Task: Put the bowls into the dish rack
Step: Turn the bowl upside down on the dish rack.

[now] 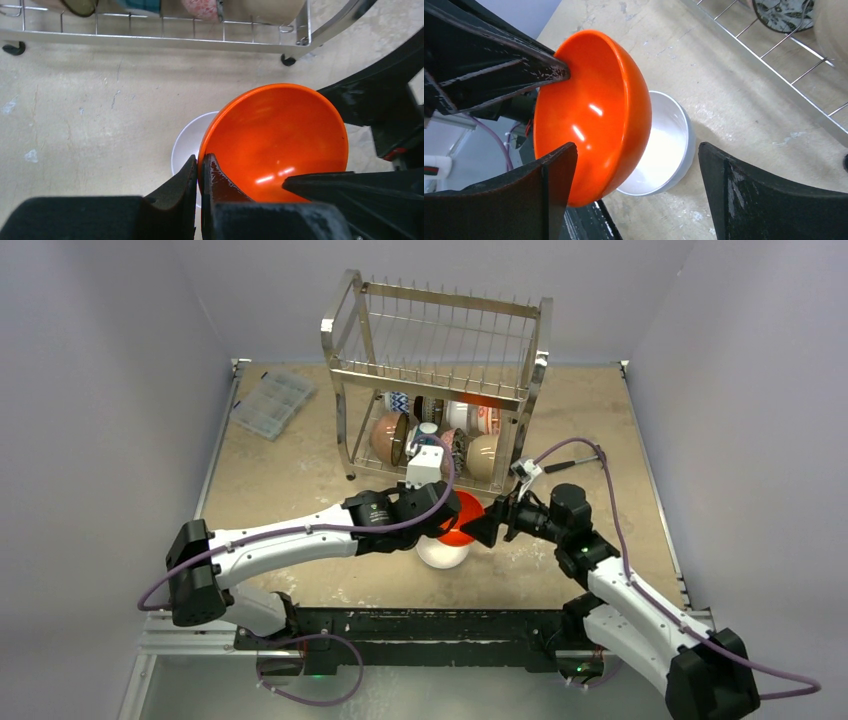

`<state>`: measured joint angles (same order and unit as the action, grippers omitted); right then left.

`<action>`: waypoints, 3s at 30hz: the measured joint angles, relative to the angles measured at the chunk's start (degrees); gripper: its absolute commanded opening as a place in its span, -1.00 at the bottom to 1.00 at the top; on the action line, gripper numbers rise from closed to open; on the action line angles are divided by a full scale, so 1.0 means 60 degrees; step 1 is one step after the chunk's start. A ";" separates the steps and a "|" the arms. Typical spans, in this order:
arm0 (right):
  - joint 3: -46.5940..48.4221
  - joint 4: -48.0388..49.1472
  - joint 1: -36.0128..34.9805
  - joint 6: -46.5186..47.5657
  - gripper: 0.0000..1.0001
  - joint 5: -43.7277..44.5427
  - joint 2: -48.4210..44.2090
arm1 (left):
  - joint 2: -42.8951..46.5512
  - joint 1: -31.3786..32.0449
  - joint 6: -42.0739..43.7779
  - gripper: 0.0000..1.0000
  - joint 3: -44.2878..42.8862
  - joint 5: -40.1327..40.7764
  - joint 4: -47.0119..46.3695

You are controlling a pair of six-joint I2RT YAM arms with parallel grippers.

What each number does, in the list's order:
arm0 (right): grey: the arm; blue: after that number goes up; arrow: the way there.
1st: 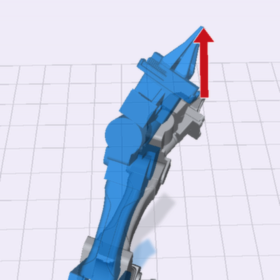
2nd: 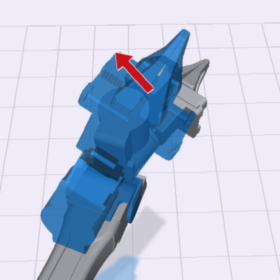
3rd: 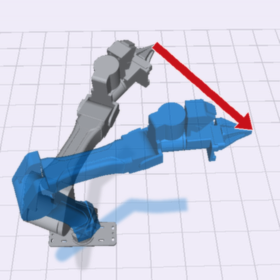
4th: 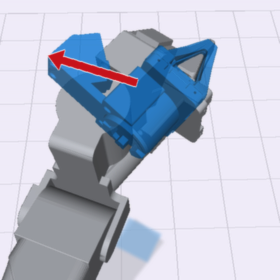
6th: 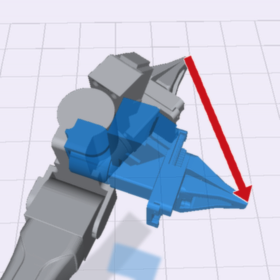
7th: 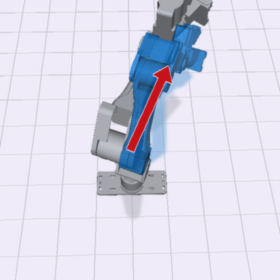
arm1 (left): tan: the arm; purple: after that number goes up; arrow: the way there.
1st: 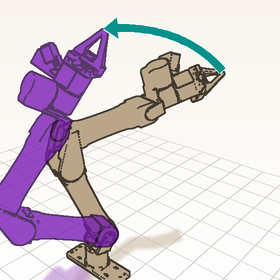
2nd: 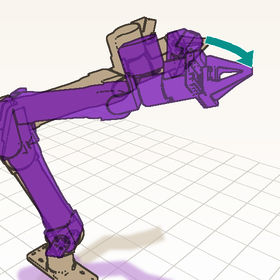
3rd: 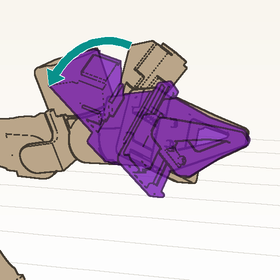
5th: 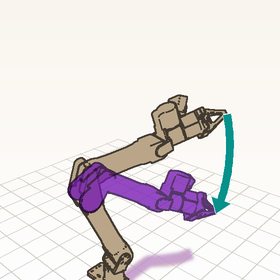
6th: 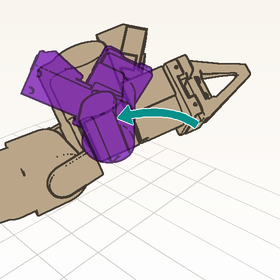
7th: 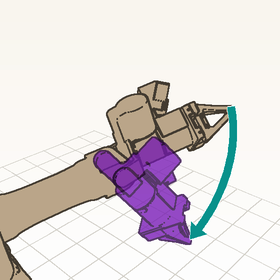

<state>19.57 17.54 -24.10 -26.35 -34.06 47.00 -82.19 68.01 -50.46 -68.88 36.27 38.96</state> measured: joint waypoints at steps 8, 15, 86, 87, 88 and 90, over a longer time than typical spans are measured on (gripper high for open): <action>-0.0004 0.0412 -0.0011 -0.0029 -0.59 -0.0437 0.0430 | 0.0055 0.0004 0.0390 -0.80 0.0000 -0.0215 -0.0608; -0.0062 0.0204 0.0084 0.0011 -1.00 0.0124 0.0528 | 0.0084 0.0226 0.0550 0.21 0.0004 -0.0772 -0.1122; -0.0022 0.0831 -0.0040 -0.0069 0.98 -0.0736 -0.0503 | 0.2291 -0.2229 -0.0015 -1.00 0.5089 -0.8160 -0.8335; -0.0022 0.0787 -0.0040 -0.0033 0.98 -0.0674 -0.0557 | 0.2299 -0.2269 -0.0018 -1.00 0.5089 -0.8127 -0.8284; -0.0018 0.0754 -0.0040 -0.0018 0.98 -0.0645 -0.0605 | 0.2335 -0.2299 -0.0022 -1.00 0.5089 -0.8069 -0.8218; -0.0015 0.0623 -0.0036 0.0000 0.98 -0.0499 -0.0758 | 0.2463 -0.2353 -0.0022 -1.00 0.5089 -0.7905 -0.8036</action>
<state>19.49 21.28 -24.32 -26.35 -37.06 42.46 -67.42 53.89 -50.59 -38.35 -11.16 -9.26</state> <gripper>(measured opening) 0.987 0.612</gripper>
